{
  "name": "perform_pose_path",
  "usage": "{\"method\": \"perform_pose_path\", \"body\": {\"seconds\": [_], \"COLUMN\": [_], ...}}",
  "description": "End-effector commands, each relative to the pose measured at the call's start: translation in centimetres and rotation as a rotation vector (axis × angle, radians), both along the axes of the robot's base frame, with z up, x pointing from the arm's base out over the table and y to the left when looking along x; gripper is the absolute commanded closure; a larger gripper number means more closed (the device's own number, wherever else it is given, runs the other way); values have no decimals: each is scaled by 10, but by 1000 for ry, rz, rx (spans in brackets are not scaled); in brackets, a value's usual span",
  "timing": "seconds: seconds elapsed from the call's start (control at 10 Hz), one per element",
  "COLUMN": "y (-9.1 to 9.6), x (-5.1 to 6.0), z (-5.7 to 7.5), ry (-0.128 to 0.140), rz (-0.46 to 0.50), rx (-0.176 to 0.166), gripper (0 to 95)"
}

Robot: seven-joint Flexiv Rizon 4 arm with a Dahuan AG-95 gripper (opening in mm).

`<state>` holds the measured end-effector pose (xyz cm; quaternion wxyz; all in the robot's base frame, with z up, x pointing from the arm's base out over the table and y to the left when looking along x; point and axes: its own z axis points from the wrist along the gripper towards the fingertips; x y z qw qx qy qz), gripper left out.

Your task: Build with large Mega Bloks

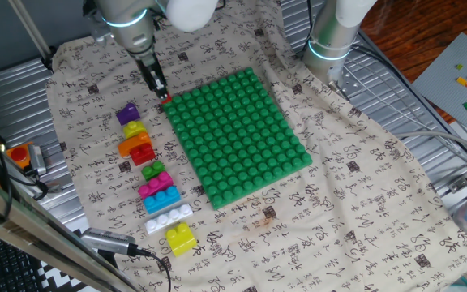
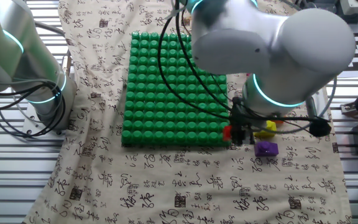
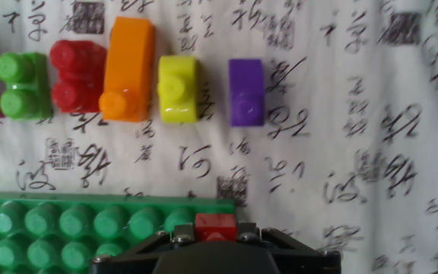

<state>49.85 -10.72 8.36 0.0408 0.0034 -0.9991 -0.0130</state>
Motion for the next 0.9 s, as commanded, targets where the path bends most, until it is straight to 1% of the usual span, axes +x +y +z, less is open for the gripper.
{"method": "perform_pose_path", "body": {"seconds": [0.1,0.3,0.4,0.5,0.7,0.9], "y": [2,3,3,1,0,-2], "x": [-9,-8,-7,-4,0,3], "z": [-6,-7,-9,-12,-15,-22], "ry": [-39,-44,-54,-64,-66,-74], "rz": [-2,-2,-1,1,4,11], "rx": [-20,-26,-36,-37,-48,-46], "gripper": [950,950,950,950,950,950]}}
